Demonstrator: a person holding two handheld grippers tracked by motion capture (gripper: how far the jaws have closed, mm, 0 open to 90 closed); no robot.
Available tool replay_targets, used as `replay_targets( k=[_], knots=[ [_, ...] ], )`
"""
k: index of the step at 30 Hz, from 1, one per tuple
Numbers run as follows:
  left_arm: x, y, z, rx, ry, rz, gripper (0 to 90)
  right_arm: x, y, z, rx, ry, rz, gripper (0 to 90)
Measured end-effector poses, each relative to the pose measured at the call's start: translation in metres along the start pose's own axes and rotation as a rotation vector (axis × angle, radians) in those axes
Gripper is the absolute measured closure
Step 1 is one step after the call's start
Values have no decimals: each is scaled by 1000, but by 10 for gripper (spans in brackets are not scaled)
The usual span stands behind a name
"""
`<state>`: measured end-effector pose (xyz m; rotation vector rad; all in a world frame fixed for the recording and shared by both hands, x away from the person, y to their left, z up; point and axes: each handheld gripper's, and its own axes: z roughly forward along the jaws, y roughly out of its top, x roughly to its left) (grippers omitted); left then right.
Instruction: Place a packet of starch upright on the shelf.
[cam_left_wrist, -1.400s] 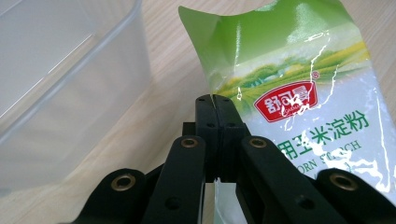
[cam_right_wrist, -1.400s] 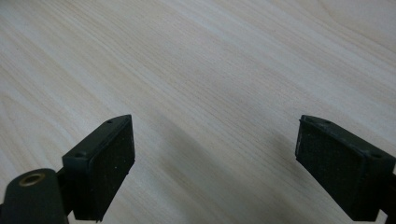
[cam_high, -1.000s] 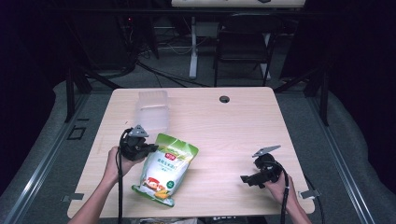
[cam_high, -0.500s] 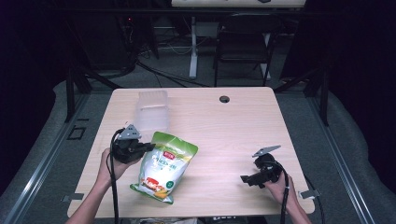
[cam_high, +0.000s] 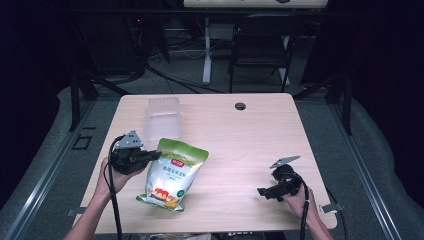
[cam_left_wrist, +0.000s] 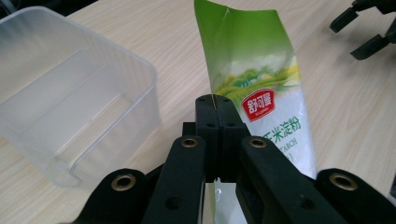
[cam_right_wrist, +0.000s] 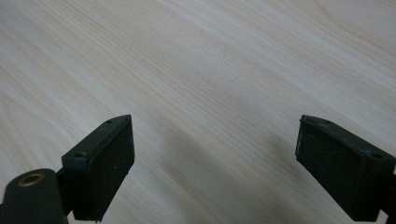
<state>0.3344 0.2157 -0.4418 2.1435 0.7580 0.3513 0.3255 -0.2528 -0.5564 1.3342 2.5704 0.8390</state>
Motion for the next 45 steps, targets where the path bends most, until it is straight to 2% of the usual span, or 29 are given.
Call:
replay_targets(
  k=[2,5,8,12,13,18,19,20,21,24,30,31,35,45],
  knots=[
    [0,1,-3,-21,-7,34,900,0,0,0,0,0,0,111],
    [1,1,-7,-52,-21,59,900,0,0,0,-3,-3,0,111],
    [0,3,-11,-63,-27,74,900,0,0,0,0,0,0,110],
    [-5,9,-14,-43,-43,99,900,0,0,1,-1,-1,-2,111],
    [-7,11,-13,-35,-36,106,900,0,0,1,-1,0,-2,111],
    [-13,18,-18,-32,-51,135,900,0,0,0,1,0,-1,110],
    [-16,22,-19,-26,-50,160,900,0,0,1,0,0,-1,111],
    [-16,22,-19,-26,-50,160,900,0,0,1,0,0,-1,111],
    [-20,26,-21,-17,-55,184,900,0,0,1,0,1,-2,111],
    [-23,31,-24,-16,-59,211,900,0,0,1,-1,1,-3,111],
    [-22,40,-32,-24,-54,230,900,-1,0,1,6,4,-3,110],
    [-21,44,-35,-23,-38,234,900,-1,0,1,4,1,-1,111],
    [-19,51,-41,-27,-35,248,900,-1,0,1,1,-1,-4,110],
    [-8,70,-51,-50,10,268,900,-1,0,0,0,-10,3,110]
  ],
)
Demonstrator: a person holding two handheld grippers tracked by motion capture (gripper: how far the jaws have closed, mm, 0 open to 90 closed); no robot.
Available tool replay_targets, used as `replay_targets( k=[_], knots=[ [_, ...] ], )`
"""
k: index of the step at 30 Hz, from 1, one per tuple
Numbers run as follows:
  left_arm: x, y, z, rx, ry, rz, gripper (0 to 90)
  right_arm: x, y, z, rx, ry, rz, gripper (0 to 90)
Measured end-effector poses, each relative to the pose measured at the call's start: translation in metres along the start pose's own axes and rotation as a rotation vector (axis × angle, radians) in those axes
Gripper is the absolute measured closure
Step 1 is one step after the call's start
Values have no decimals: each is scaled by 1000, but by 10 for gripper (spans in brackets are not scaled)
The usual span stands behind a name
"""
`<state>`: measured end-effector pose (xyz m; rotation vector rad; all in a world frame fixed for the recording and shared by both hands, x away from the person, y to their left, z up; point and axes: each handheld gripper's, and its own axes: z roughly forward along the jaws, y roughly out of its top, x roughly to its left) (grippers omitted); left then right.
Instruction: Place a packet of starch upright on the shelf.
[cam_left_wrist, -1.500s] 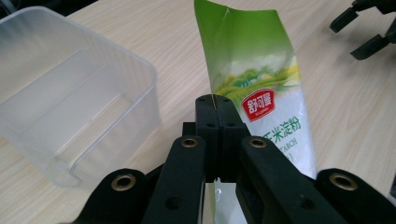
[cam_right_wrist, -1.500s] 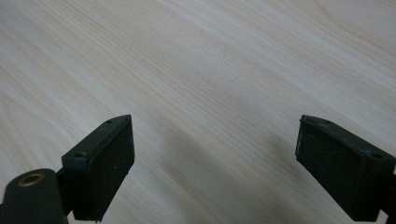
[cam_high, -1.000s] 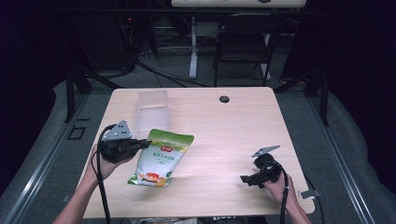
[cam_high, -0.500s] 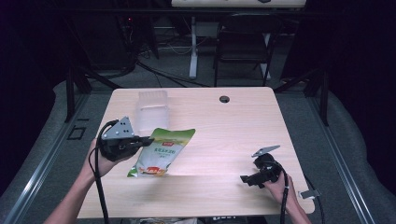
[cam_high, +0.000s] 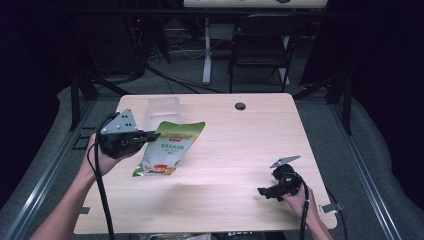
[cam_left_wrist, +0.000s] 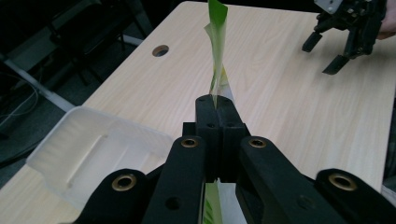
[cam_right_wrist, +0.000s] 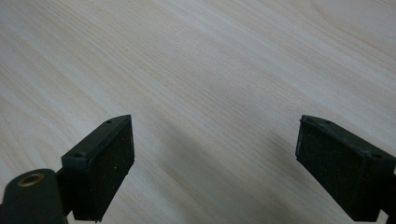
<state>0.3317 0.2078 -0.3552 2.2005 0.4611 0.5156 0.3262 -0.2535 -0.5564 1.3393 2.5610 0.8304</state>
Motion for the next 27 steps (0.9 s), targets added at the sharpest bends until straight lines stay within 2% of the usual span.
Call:
replay_targets(
  k=[2,10,27],
  knots=[
    [5,4,-2,-5,18,3,900,0,0,0,-3,5,3,110],
    [18,11,-3,-18,33,4,900,0,0,0,-4,7,1,110],
    [56,23,3,-32,120,-7,900,-1,0,0,-5,2,2,109]
  ],
)
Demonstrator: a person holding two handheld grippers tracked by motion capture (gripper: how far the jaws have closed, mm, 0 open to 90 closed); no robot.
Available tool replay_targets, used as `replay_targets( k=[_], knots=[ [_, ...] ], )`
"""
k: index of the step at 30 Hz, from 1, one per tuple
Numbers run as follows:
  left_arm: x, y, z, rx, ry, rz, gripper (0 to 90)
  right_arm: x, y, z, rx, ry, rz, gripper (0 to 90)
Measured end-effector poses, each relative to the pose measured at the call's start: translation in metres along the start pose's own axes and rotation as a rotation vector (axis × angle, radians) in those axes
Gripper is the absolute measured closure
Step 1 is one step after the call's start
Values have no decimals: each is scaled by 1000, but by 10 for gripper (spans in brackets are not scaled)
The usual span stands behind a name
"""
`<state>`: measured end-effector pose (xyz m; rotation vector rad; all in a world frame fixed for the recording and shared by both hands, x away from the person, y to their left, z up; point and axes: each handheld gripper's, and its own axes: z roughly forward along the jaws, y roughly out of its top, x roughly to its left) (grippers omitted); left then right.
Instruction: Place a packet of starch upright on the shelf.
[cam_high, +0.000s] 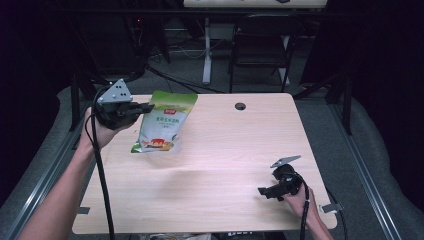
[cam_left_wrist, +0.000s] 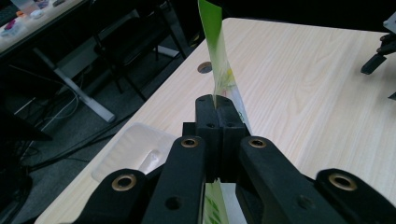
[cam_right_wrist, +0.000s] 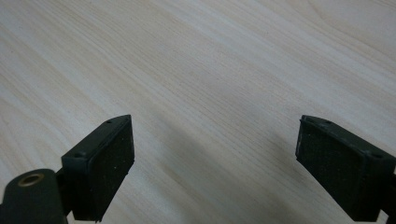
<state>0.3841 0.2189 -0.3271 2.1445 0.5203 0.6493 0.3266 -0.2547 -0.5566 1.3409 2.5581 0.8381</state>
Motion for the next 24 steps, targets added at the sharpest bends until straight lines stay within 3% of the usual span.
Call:
replay_targets(
  k=[17,24],
  knots=[
    [33,10,24,18,79,48,900,-1,0,0,8,-2,0,109],
    [46,9,34,5,100,43,900,-1,0,0,2,3,2,109]
  ],
)
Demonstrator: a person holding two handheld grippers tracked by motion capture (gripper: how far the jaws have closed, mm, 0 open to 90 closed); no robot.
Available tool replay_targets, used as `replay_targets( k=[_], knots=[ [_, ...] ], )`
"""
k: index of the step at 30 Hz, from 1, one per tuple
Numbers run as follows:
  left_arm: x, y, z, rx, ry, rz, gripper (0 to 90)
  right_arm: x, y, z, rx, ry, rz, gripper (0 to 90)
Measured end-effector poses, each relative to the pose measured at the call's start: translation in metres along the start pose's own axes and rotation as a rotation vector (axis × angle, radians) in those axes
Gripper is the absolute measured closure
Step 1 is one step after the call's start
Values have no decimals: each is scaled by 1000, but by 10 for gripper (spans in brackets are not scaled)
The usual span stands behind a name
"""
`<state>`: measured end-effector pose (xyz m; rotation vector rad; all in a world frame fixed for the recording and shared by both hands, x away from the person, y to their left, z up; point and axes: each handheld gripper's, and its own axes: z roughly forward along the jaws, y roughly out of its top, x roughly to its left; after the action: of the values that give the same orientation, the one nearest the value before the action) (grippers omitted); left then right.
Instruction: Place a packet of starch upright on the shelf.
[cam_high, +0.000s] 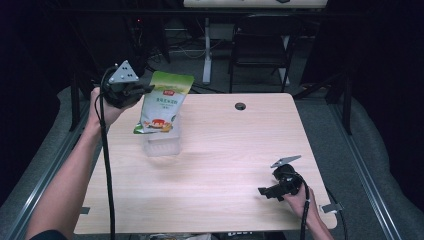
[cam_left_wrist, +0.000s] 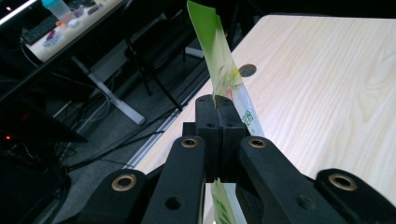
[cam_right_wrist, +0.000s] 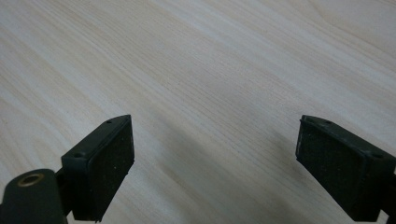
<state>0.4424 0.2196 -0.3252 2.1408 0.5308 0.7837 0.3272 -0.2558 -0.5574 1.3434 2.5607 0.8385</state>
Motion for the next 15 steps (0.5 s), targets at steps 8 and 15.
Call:
replay_targets(
  k=[8,15],
  knots=[
    [10,-5,13,6,23,2,900,0,0,1,0,-1,-2,109],
    [27,-16,27,-4,56,-24,900,0,-1,1,0,5,3,108]
  ],
)
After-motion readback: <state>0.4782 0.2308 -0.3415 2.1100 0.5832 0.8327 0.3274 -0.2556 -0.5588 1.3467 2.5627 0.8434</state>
